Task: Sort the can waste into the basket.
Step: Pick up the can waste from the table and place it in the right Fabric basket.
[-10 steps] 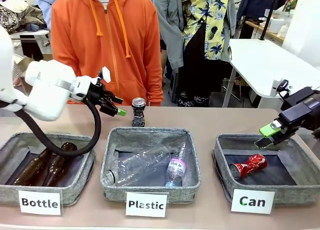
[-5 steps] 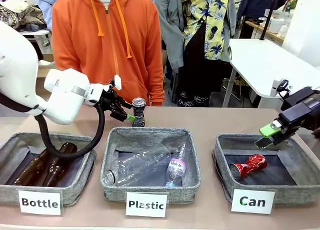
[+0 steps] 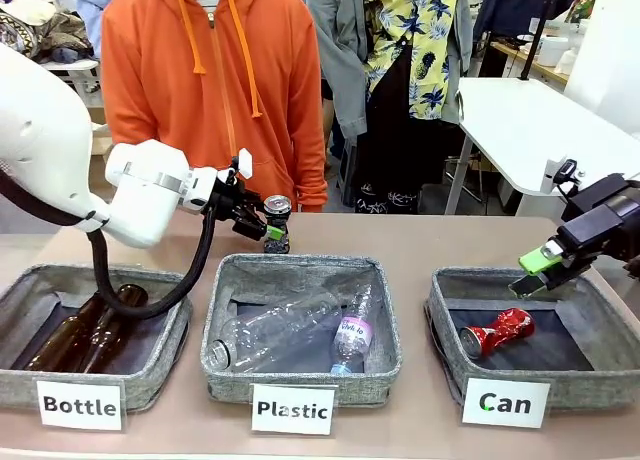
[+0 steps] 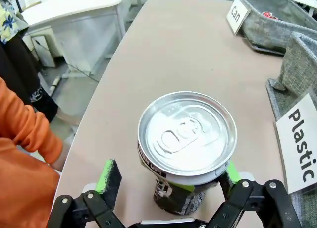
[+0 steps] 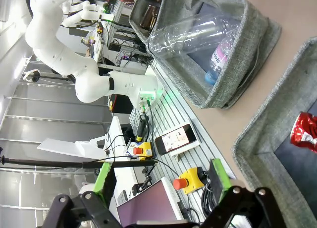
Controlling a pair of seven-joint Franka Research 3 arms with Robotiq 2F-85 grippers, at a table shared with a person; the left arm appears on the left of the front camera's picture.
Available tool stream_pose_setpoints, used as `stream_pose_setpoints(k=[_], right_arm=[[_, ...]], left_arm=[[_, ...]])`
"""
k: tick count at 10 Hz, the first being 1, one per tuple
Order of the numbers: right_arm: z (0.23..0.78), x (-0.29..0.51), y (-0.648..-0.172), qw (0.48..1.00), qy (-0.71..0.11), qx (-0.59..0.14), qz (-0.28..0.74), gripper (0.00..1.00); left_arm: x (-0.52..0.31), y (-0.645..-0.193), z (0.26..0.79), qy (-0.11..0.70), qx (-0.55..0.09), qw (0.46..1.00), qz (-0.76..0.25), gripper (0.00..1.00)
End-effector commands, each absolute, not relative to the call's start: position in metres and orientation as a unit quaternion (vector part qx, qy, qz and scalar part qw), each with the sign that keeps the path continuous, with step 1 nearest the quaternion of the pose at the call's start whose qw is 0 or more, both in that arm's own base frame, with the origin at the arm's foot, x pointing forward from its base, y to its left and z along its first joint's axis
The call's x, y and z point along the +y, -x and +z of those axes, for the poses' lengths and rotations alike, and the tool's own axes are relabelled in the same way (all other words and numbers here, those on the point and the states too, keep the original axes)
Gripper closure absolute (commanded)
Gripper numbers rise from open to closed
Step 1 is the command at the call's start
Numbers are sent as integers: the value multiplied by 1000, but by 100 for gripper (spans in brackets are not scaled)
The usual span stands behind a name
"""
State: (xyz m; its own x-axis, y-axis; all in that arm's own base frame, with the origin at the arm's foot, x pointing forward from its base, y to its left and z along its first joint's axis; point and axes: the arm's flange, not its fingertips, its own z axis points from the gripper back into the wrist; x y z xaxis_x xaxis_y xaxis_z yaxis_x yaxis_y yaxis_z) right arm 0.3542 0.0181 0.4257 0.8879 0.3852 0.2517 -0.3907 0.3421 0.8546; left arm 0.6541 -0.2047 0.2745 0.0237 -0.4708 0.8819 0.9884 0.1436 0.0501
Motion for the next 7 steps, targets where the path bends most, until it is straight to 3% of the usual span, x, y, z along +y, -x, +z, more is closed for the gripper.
stream_pose_setpoints(k=[1, 3, 6, 7], right_arm=[[425, 16, -352, 818, -519, -2, 249, 0], [425, 16, -352, 818, -519, -2, 249, 0], [425, 16, -352, 818, -519, -2, 249, 0], [425, 16, -352, 818, -519, -2, 249, 0]], left_arm=[[-212, -662, 269, 334, -420, 628, -564, 0], [-216, -664, 267, 344, -430, 623, -555, 0], [-218, -663, 268, 362, -437, 610, -554, 90], [-218, -663, 268, 364, -438, 609, -553, 100]])
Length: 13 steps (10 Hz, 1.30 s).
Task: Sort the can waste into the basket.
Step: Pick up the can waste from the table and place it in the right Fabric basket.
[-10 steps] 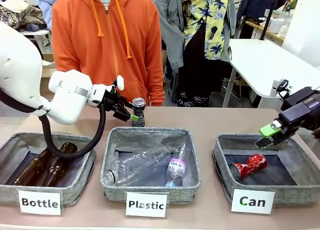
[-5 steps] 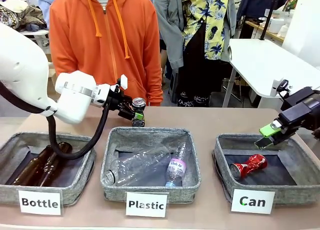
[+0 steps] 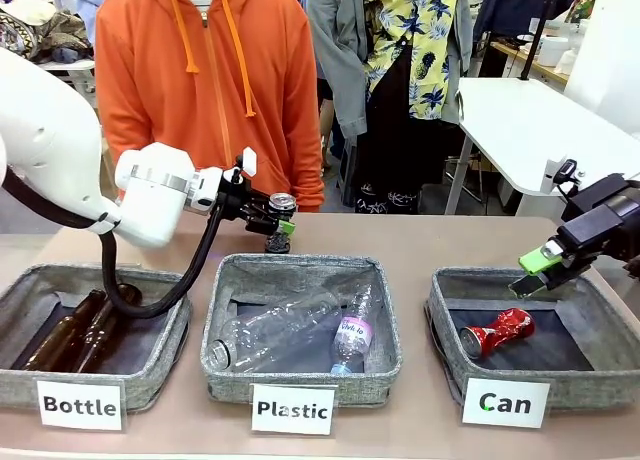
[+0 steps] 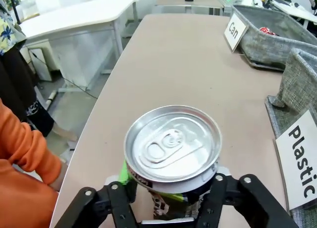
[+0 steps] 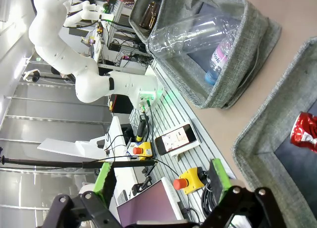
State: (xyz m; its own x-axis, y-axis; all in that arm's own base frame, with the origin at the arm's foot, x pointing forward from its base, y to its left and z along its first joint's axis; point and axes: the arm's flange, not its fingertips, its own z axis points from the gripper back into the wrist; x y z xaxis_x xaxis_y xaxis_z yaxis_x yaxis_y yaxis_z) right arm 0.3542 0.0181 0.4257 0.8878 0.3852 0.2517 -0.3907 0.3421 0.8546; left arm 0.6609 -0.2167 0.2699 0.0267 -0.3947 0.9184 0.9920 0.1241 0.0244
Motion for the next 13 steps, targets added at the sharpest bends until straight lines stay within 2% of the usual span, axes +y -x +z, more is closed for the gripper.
stream_pose_setpoints(k=[1, 3, 5, 6, 9, 11, 12, 13], right_arm=[[425, 16, -352, 818, -519, -2, 249, 0], [425, 16, -352, 818, -519, -2, 249, 0], [425, 16, -352, 818, -519, -2, 249, 0], [425, 16, -352, 818, -519, -2, 249, 0], [425, 16, -352, 818, -519, -2, 249, 0], [425, 16, -352, 818, -519, -2, 249, 0], [425, 16, -352, 818, -519, -2, 249, 0], [425, 16, -352, 818, -519, -2, 249, 0]], left_arm=[[-218, -662, 270, 367, -440, 604, -553, 100], [-212, -652, 286, 369, -457, 590, -554, 97], [-193, -618, 333, 365, -472, 594, -539, 100], [-177, -589, 365, 355, -476, 596, -540, 100], [-117, -487, 440, 340, -433, 589, -591, 100], [-83, -427, 452, 345, -355, 574, -652, 100], [-70, -404, 445, 347, -355, 566, -658, 100], [-55, -399, 431, 324, -386, 585, -635, 100]])
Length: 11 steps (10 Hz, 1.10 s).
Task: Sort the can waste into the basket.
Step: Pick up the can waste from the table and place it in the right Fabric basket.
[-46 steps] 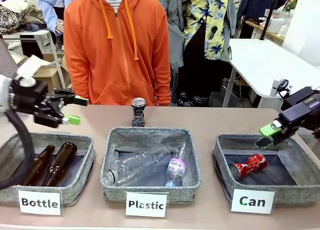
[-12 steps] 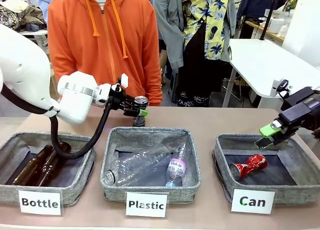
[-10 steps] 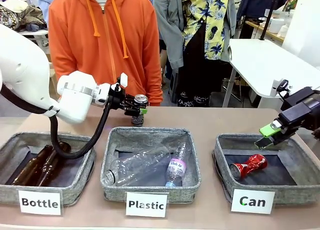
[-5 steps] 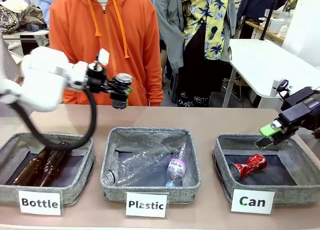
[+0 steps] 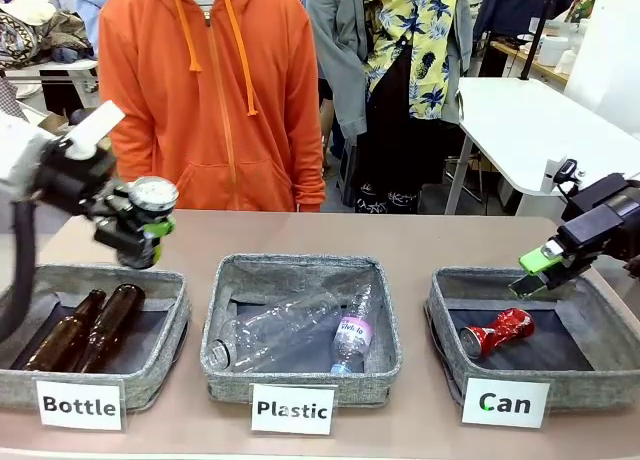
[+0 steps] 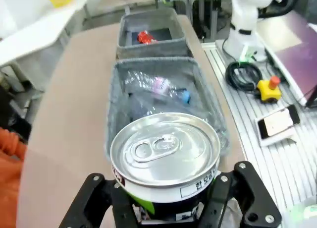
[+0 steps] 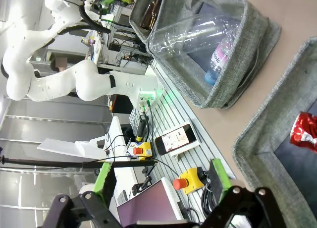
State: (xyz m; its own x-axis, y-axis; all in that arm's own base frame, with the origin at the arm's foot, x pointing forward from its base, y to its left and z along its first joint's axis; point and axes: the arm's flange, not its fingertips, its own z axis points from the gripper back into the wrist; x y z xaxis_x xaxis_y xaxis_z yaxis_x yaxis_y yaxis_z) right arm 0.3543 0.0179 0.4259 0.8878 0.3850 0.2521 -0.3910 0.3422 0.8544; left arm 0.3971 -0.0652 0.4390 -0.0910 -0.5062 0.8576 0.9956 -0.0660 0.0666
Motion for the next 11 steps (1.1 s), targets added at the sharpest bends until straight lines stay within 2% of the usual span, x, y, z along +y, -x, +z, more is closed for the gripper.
stream_pose_setpoints(k=[1, 3, 4, 5, 6, 7, 8, 11], right_arm=[[425, 16, -352, 818, -519, -2, 249, 0], [425, 16, -352, 818, -519, -2, 249, 0], [426, 18, -354, 819, -522, -3, 237, 0], [447, 3, -342, 872, -440, -15, 214, 0], [461, -14, -332, 891, -409, -4, 197, 0], [474, -39, -324, 920, -368, -57, 123, 0], [485, -74, -309, 930, -344, -115, 52, 0], [480, -152, -274, 903, -356, -221, -92, 0]], left_arm=[[-82, -414, 444, 349, -362, 579, -642, 100], [-82, -414, 444, 349, -362, 579, -642, 100], [-69, -399, 438, 343, -359, 581, -646, 100], [-114, -395, 443, 323, -356, 608, -632, 100], [-180, -381, 461, 306, -375, 610, -628, 100], [-251, -374, 481, 298, -388, 609, -624, 100], [-325, -357, 493, 295, -369, 606, -640, 100], [-490, -339, 484, 297, -310, 629, -648, 100]])
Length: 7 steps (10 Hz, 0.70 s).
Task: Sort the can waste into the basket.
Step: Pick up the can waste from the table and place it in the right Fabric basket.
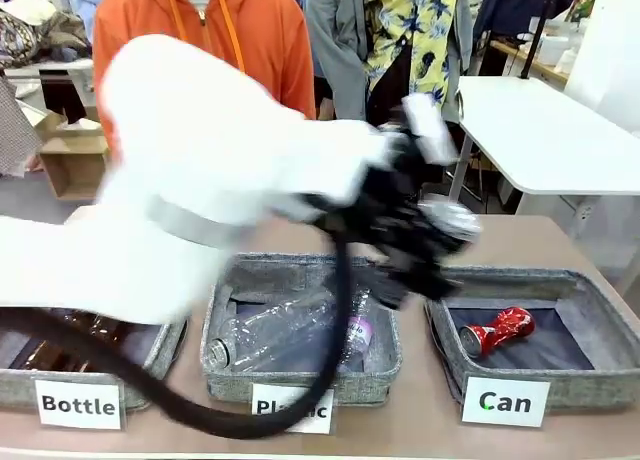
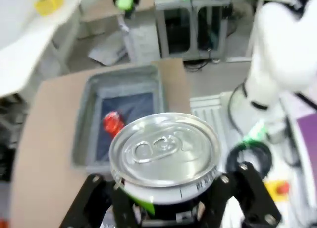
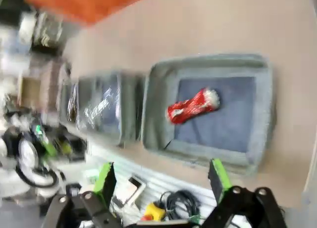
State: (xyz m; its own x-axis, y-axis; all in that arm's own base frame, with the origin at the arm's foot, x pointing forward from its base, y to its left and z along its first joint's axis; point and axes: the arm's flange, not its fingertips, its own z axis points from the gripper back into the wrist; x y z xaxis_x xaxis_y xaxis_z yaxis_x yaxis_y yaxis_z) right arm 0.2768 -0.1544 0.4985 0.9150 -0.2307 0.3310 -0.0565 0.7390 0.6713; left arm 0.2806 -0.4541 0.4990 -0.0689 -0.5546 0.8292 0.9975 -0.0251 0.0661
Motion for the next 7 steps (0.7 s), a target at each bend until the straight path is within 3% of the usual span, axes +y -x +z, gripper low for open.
stream_pose_setpoints(k=[1, 2, 3, 5, 6, 7], right_arm=[[473, -158, -264, 890, -363, -252, -109, 0], [467, -161, -253, 882, -373, -270, -97, 0], [488, -172, -265, 901, -360, -226, -86, 0], [488, -172, -265, 901, -360, -226, -86, 0], [488, -172, -265, 901, -360, -226, -86, 0], [488, -172, -265, 901, -360, -226, -86, 0]], left_arm=[[-546, -347, 473, 240, -307, 661, -641, 100], [-591, -356, 463, 238, -277, 658, -659, 100], [-628, -376, 455, 207, -285, 671, -653, 100], [-673, -396, 436, 218, -241, 669, -668, 100], [-559, -351, 385, 228, -291, 651, -663, 100], [-559, -351, 385, 228, -291, 651, -663, 100]])
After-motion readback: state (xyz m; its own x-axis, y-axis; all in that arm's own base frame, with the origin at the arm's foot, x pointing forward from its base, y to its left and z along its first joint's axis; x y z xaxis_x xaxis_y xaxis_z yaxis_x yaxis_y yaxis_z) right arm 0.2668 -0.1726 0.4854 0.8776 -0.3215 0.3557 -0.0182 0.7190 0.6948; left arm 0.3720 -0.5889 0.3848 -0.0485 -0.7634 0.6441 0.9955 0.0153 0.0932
